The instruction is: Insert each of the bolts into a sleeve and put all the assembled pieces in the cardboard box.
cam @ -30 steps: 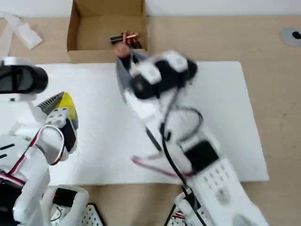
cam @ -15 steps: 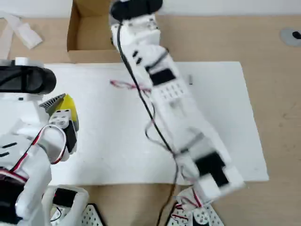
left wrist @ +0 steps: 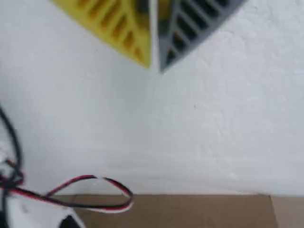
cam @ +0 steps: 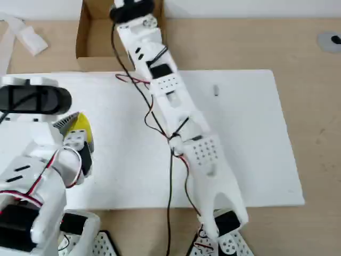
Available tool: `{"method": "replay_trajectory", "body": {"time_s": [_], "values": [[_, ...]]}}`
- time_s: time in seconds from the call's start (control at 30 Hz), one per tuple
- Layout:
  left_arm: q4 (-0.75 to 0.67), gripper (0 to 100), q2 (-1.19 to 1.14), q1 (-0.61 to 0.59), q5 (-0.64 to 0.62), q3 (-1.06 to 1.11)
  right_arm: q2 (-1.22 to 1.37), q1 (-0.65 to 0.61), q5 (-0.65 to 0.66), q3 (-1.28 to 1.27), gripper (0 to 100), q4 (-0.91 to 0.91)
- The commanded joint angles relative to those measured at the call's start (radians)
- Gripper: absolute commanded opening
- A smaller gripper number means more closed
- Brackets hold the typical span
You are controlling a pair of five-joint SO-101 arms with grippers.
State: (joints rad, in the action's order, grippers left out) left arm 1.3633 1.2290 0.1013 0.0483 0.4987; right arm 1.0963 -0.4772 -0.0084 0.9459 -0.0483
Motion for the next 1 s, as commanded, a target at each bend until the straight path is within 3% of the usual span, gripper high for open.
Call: {"method": "replay_trajectory", "body": {"time_s": [0.0,0.33,0.63,0.87,0.97], "values": [[-0.051,1,0.056,-0.014,0.009,0.089,0.156,0.022,0.049,0.302,0.9,-0.034],[-0.074,1,0.182,-0.006,0.066,0.219,0.435,0.022,0.143,0.539,1.5,-0.034],[-0.051,1,0.199,-0.014,0.068,0.221,0.452,0.018,0.140,0.535,23.9,0.052],[0.005,1,0.200,-0.014,0.072,0.213,0.446,0.024,0.138,0.545,26.2,0.103],[0.005,1,0.200,-0.015,0.072,0.212,0.444,0.022,0.138,0.656,26.2,0.224]]}}
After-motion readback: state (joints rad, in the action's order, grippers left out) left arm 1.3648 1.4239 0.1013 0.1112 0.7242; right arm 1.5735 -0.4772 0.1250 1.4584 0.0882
